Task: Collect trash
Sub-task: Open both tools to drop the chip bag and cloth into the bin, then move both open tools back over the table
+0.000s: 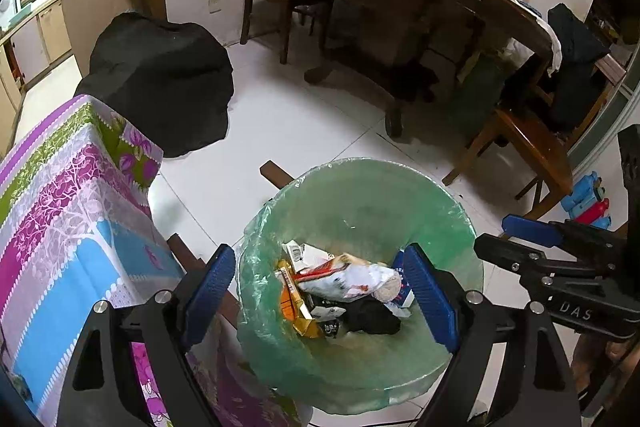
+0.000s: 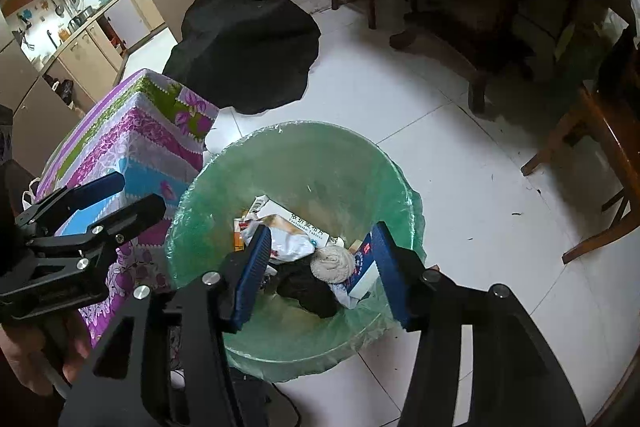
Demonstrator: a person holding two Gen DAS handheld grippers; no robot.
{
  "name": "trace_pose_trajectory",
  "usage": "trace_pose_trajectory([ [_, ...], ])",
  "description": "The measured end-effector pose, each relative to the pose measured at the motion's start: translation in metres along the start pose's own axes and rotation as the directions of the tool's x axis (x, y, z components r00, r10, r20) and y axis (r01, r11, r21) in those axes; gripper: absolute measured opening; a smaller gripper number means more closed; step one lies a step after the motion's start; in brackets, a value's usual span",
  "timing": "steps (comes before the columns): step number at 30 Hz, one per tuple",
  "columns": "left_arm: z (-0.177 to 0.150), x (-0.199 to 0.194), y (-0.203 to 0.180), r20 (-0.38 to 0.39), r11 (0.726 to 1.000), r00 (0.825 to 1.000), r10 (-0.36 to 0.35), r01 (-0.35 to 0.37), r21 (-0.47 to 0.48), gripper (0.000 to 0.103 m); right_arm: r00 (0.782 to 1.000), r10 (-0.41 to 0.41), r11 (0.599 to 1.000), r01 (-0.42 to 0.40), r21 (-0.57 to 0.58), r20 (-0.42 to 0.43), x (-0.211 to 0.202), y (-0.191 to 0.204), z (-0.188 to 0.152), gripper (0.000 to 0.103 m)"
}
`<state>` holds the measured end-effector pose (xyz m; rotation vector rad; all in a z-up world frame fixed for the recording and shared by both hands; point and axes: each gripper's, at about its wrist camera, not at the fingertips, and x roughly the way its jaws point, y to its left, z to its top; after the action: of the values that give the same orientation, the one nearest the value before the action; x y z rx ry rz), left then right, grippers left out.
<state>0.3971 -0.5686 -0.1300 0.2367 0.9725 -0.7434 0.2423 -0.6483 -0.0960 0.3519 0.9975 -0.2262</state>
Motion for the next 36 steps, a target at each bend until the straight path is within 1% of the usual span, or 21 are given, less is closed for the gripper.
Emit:
trace_pose_trajectory([
  [15,-0.002,-0.006,-0.001,0.008,1.0,1.0,0.015,-0.015,0.009,0.085,1.0,0.005,1.0,-0.005,-0.004,0.006,-0.002,0.001,-0.001,0.051],
  [17,-0.003,-0.009,-0.001,0.01,1.0,1.0,0.016,-0.016,0.011,0.085,1.0,0.004,1.0,-0.004,-0.005,0.014,-0.004,0.002,-0.001,0.054],
  [20,-0.01,-0.019,0.003,0.017,1.0,1.0,0.02,-0.02,0.016,0.085,0.996,-0.011,1.0,0.013,-0.025,0.085,-0.018,0.008,-0.005,0.062],
  [22,-0.016,-0.027,0.008,0.026,1.0,0.999,0.021,-0.021,0.019,0.086,0.987,-0.011,0.999,0.018,-0.042,0.161,-0.035,0.014,-0.011,0.075],
  [23,-0.02,-0.032,0.011,0.033,1.0,0.999,0.022,-0.022,0.02,0.087,0.98,-0.017,0.998,0.027,-0.049,0.199,-0.043,0.017,-0.016,0.078],
  [25,-0.031,-0.044,0.021,0.046,0.999,0.999,0.025,-0.026,0.022,0.087,0.957,-0.03,0.995,0.055,-0.079,0.289,-0.062,0.027,-0.032,0.088],
  [27,-0.044,-0.056,0.036,0.058,0.999,0.998,0.036,-0.038,0.023,0.088,0.938,-0.019,0.994,0.054,-0.092,0.346,-0.073,0.035,-0.05,0.091],
  [29,-0.06,-0.072,0.058,0.076,0.999,0.996,0.043,-0.044,0.003,0.088,0.924,0.018,0.995,0.022,-0.101,0.383,-0.081,0.045,-0.073,0.091],
  [33,-0.097,-0.113,0.113,0.117,0.996,0.991,0.067,-0.059,-0.071,0.088,0.912,0.083,0.991,-0.033,-0.131,0.401,-0.082,0.068,-0.112,0.092],
  [36,-0.129,-0.15,0.166,0.144,0.985,0.983,0.115,-0.094,-0.147,0.089,0.912,0.121,0.986,-0.063,-0.158,0.393,-0.077,0.09,-0.137,0.092],
])
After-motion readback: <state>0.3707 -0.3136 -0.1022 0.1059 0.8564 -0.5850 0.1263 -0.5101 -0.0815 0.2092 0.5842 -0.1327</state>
